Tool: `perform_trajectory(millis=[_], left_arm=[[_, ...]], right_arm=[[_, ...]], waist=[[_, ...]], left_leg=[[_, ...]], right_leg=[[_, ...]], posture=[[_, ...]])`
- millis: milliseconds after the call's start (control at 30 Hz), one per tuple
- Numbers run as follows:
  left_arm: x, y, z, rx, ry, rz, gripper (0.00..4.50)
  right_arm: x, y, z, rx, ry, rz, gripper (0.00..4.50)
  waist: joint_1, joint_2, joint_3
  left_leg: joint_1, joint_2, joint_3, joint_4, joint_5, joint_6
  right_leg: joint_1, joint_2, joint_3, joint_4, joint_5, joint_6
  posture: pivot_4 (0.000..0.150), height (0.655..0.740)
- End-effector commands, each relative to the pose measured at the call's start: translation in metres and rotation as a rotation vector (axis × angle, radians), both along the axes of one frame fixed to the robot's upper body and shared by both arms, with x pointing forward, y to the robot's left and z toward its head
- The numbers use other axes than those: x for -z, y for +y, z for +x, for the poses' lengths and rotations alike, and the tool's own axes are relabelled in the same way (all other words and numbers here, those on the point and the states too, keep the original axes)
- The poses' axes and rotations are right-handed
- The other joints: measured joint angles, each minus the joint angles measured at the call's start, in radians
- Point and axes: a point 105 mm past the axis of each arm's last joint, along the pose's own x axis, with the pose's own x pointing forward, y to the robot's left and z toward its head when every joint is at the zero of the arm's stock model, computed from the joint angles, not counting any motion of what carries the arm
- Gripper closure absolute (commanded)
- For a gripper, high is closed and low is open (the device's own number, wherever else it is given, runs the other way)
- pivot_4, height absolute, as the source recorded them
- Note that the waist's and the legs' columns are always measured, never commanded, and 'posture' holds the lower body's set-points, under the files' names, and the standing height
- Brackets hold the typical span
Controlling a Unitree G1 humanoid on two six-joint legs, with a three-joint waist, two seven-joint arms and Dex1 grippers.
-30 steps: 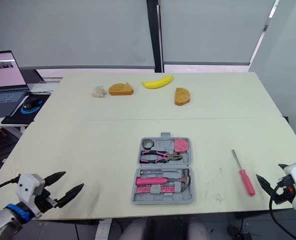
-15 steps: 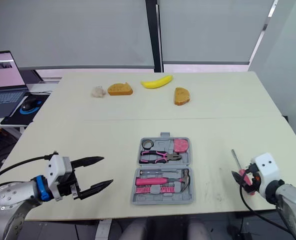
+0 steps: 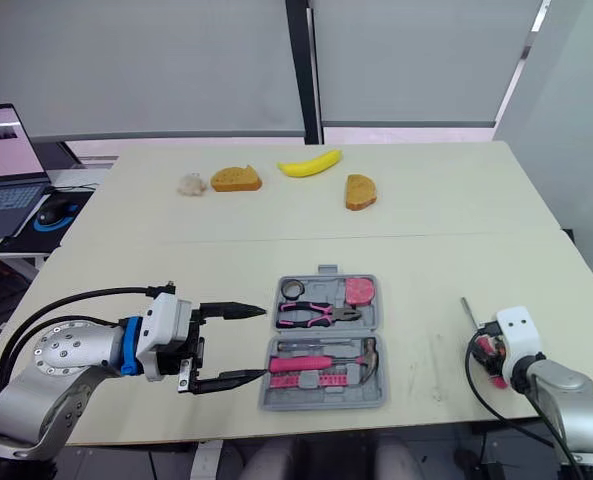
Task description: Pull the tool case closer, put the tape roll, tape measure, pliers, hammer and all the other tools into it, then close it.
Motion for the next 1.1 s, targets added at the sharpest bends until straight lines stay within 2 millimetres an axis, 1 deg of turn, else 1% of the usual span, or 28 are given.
perform_trajectory(millis=[33, 200, 233, 267, 400, 533, 633, 667, 833, 1100], left_arm=[[-0.001, -0.001, -0.001, 0.018, -0.026, 0.000, 0.00], [0.002, 0.000, -0.002, 0.018, -0.027, 0.001, 0.00], [0.002, 0.000, -0.002, 0.016, -0.028, 0.002, 0.00], [0.004, 0.002, -0.002, 0.013, -0.029, 0.006, 0.00], [0.007, 0.006, -0.002, 0.004, -0.034, 0.018, 0.00], [0.009, 0.009, -0.003, 0.002, -0.036, 0.023, 0.00], [0.011, 0.008, -0.002, 0.005, -0.042, 0.023, 0.00], [0.011, 0.007, -0.002, 0.006, -0.044, 0.023, 0.00], [0.011, 0.005, -0.002, 0.017, -0.048, 0.025, 0.00], [0.011, 0.001, -0.004, 0.035, -0.048, 0.021, 0.00]], right_arm=[[-0.003, -0.002, 0.000, 0.012, -0.009, -0.002, 2.54], [-0.001, -0.001, -0.002, 0.011, 0.000, -0.007, 3.58], [0.000, -0.001, -0.002, 0.012, 0.001, -0.009, 3.73], [0.000, 0.000, -0.003, 0.017, 0.001, -0.006, 3.76], [-0.005, 0.016, -0.007, 0.038, -0.008, 0.055, 3.76], [-0.016, 0.054, -0.011, 0.034, -0.030, 0.146, 3.76], [-0.019, 0.076, -0.010, 0.053, -0.047, 0.194, 3.76], [-0.020, 0.081, -0.009, 0.063, -0.051, 0.205, 3.76], [-0.015, 0.095, -0.005, 0.116, -0.057, 0.228, 3.76], [-0.011, 0.112, 0.006, 0.141, -0.069, 0.244, 3.76]], waist=[[0.000, 0.000, 0.000], [0.000, 0.000, 0.000], [0.000, 0.000, 0.000], [0.000, 0.000, 0.000], [0.000, 0.000, 0.000], [-0.001, 0.001, 0.000], [-0.003, 0.001, 0.000], [-0.003, 0.001, 0.000], [-0.003, 0.001, 0.000], [-0.008, 0.002, 0.001]], left_leg=[[0.000, 0.000, 0.000, 0.000, 0.000, 0.000], [0.000, 0.000, 0.000, 0.000, 0.000, 0.000], [0.000, 0.000, 0.000, 0.000, 0.000, 0.000], [0.000, 0.000, 0.000, 0.000, 0.000, 0.000], [0.000, 0.000, -0.001, 0.000, 0.000, 0.000], [0.000, 0.001, -0.001, 0.000, 0.000, 0.000], [-0.001, 0.001, -0.001, -0.001, 0.000, 0.000], [-0.001, 0.001, -0.001, -0.001, 0.000, 0.000], [-0.001, 0.000, -0.001, 0.000, 0.000, 0.000], [-0.001, 0.000, -0.001, -0.001, 0.000, 0.000]], right_leg=[[0.000, 0.000, 0.000, 0.000, 0.000, 0.000], [0.000, 0.000, 0.000, 0.000, 0.000, 0.000], [0.000, 0.000, 0.000, 0.000, 0.000, 0.000], [0.000, 0.000, 0.000, 0.000, 0.000, 0.000], [0.000, 0.000, 0.000, 0.000, 0.000, 0.000], [0.000, 0.001, 0.000, 0.000, 0.000, 0.000], [-0.002, 0.001, 0.000, 0.001, 0.000, 0.000], [-0.002, 0.001, 0.000, 0.001, 0.000, 0.000], [-0.002, 0.001, 0.000, 0.000, 0.000, 0.000], [-0.003, 0.001, 0.000, 0.001, 0.000, 0.000]], posture=[[0.150, 0.7400], [0.150, 0.7400], [0.150, 0.7400], [0.150, 0.7400], [0.150, 0.7400], [0.150, 0.7400], [0.150, 0.7400], [0.150, 0.7400], [0.150, 0.7400], [0.150, 0.7400]])
